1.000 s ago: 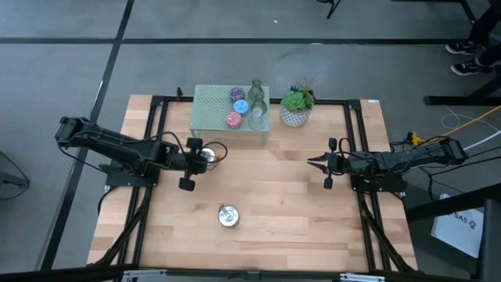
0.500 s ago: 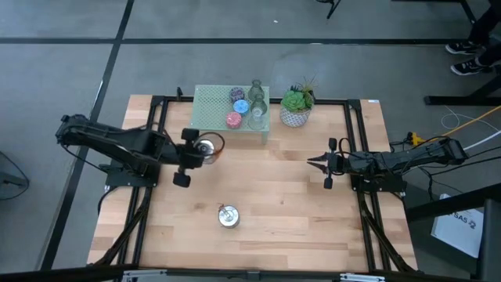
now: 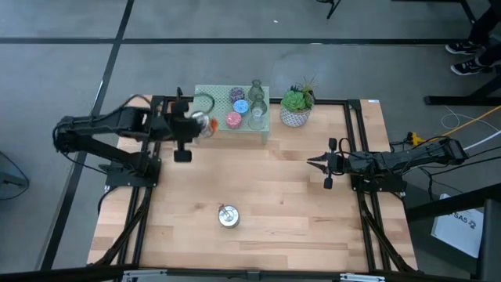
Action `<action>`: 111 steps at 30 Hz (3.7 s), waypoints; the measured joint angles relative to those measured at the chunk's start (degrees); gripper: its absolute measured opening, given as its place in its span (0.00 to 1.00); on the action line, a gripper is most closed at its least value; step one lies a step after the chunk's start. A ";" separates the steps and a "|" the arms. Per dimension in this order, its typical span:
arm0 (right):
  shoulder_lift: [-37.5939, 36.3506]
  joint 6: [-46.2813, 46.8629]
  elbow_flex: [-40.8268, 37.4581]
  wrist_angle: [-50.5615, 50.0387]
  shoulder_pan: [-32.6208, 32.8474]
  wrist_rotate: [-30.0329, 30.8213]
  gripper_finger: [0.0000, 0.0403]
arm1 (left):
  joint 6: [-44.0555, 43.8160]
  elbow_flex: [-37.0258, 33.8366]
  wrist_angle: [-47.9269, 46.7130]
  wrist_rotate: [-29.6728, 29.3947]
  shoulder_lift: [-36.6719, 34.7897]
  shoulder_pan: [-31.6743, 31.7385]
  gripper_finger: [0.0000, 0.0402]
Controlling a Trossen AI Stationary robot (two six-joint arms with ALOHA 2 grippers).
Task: Pick & Place candle stick holders
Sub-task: Put the silver candle can on the shelf, then put the orange and silver candle can on the shelf
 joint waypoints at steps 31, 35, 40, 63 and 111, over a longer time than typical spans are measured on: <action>0.00 0.00 0.00 -0.02 0.00 0.00 0.11 | 14.59 0.48 20.65 24.17 18.29 46.19 0.01; 0.02 -0.01 0.00 0.00 -0.01 0.00 0.11 | 15.25 0.60 19.17 24.11 18.40 46.56 0.01; 0.01 0.00 0.00 -0.01 0.00 0.00 0.11 | 16.86 0.60 19.06 25.79 18.36 46.56 0.01; 0.02 0.00 0.00 0.00 -0.02 0.00 0.11 | 16.05 0.47 23.24 26.56 15.75 45.56 0.20; 0.00 -0.01 0.00 0.00 -0.02 -0.02 0.11 | 5.87 -8.18 28.26 21.55 5.23 -21.29 0.20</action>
